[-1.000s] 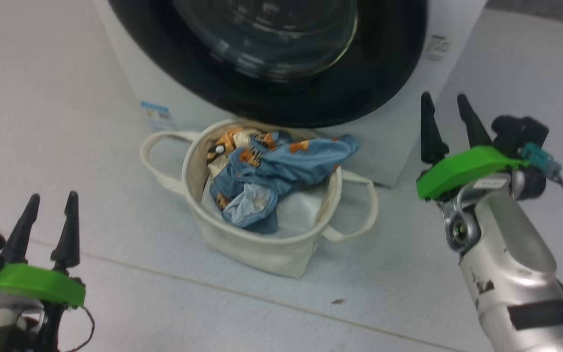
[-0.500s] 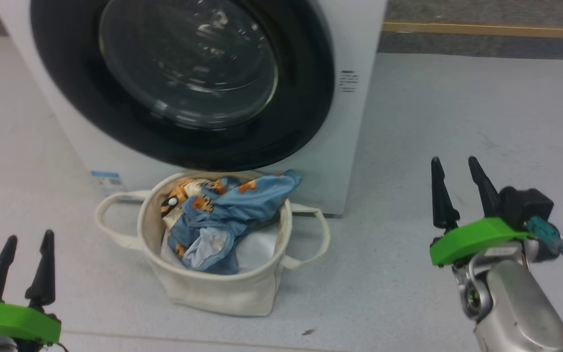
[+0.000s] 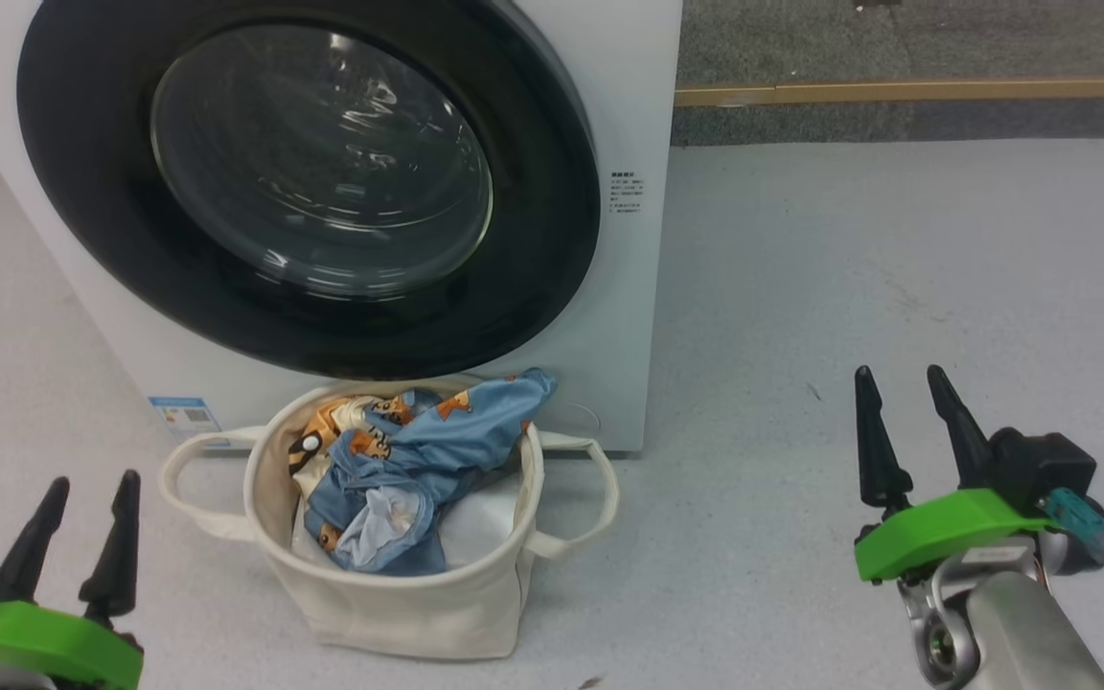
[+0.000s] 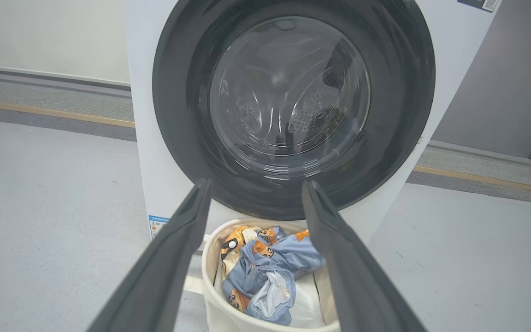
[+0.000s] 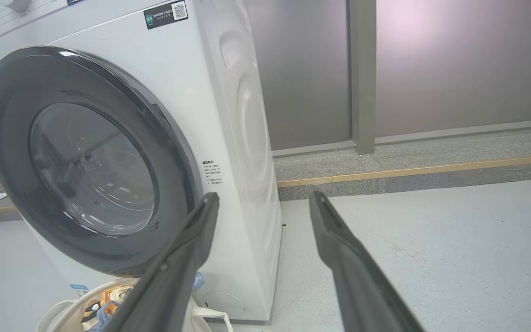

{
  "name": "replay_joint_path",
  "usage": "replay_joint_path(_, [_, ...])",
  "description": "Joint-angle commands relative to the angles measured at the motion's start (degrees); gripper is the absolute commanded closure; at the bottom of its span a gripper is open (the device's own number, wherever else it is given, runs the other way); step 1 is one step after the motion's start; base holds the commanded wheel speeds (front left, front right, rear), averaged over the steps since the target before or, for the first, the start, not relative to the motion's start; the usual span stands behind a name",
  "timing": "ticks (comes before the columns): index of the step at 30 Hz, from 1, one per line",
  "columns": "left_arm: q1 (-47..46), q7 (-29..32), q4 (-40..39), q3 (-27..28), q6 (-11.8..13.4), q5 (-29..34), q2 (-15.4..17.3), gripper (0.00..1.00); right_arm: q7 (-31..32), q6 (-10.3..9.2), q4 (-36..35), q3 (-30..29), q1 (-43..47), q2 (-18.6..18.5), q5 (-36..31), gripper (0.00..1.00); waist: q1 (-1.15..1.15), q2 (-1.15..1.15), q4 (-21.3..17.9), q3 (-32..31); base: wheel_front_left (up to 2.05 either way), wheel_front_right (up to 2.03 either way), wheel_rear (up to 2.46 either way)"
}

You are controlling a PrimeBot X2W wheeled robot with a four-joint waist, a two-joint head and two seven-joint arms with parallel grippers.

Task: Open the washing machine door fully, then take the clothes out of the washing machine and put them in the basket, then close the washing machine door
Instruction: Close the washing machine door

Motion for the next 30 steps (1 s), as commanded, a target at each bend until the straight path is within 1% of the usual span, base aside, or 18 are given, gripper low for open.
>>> replay_joint_path(1, [-2.4,-0.7,-1.4,2.4,-0.3,-1.1,3.0,0.0,-0.5,-0.01,-2.5,1.0,-0.7,-0.5,0.4,0.0,0.0,0.0,0.0,-0.2,0.0,0.0,0.0])
replay_joint_path(6, [-2.0,-0.7,-1.2,1.5,-0.3,-1.5,3.4,0.0,-0.5,-0.01,-3.2,1.2,-0.5,-0.5,0.8,0.0,0.0,0.0,-0.4,-0.3,0.0,0.0,0.0])
replay_joint_path(20, [-2.4,-0.7,-1.0,0.4,-0.3,-1.6,4.6,0.0,-0.5,-0.01,-3.1,0.9,0.2,-0.7,0.9,0.0,0.0,0.0,0.3,-0.5,0.0,0.0,0.0])
replay_joint_path(30, [-1.8,-0.7,-1.0,0.9,-0.3,-1.6,4.5,0.0,-0.5,-0.01,-2.9,1.4,0.0,-0.9,1.1,0.0,0.0,0.0,0.3,-0.4,0.0,0.0,0.0])
